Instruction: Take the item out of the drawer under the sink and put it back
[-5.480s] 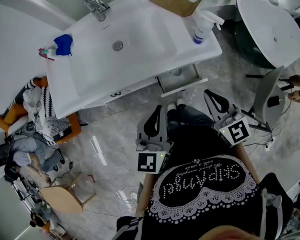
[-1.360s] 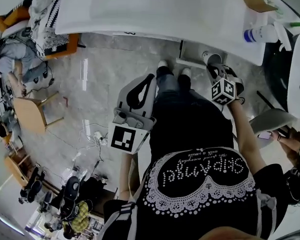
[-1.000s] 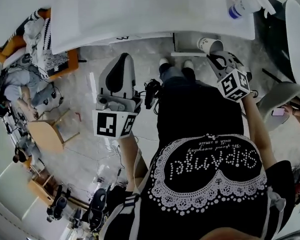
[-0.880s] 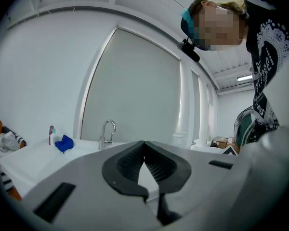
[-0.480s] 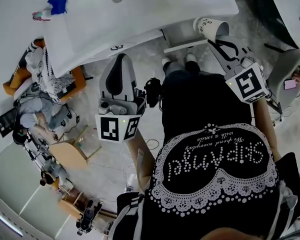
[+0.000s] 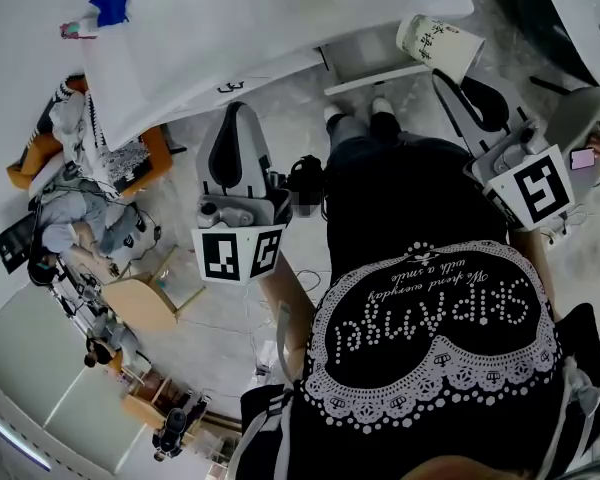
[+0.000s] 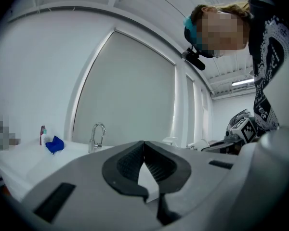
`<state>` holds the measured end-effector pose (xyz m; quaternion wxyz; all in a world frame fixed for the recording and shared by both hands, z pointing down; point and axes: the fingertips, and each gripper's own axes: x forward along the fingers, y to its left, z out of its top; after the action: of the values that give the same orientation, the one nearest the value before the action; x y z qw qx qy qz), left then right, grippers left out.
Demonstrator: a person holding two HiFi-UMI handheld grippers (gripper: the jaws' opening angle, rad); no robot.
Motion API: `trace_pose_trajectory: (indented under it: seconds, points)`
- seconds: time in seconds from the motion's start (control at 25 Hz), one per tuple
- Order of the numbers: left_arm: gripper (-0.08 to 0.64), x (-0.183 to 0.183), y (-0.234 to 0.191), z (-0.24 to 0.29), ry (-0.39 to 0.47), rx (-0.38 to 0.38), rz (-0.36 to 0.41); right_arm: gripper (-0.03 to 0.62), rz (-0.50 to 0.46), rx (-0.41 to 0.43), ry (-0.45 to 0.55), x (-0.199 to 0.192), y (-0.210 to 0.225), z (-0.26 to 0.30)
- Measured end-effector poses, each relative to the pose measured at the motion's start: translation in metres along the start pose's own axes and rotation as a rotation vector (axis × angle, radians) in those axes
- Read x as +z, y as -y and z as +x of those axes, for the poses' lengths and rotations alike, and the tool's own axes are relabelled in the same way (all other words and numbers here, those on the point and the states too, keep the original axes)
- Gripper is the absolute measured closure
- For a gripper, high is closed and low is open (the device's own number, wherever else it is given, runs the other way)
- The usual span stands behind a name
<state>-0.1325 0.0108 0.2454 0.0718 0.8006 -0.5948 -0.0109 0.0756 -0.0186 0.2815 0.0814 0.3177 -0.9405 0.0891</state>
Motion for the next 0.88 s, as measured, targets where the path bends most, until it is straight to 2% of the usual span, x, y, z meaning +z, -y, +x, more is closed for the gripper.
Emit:
trace_pose_trajectory:
  seconds: [0.16,0.48,0.64,0.88]
  points:
    - [0.555,0.0,0.001,-0.001,0.004,0.005,-0.019,0.566,0.038,0.011,0.029,0.009,-0.003,0.0]
    - [0.554,0.002,0.012,0.009,-0.011,-0.036,-0.012,0.566,0.014,0.035,-0.003,0.004,-0.006,0.007]
    - [0.555,0.004,0.011,0.01,-0.019,-0.025,0.003,0.566,0.004,0.039,0.001,0.005,-0.005,0.009]
    - [0.555,0.006,0.008,0.012,-0.018,-0.015,-0.052,0.568,0.016,0.042,-0.007,0.006,-0.004,0.012]
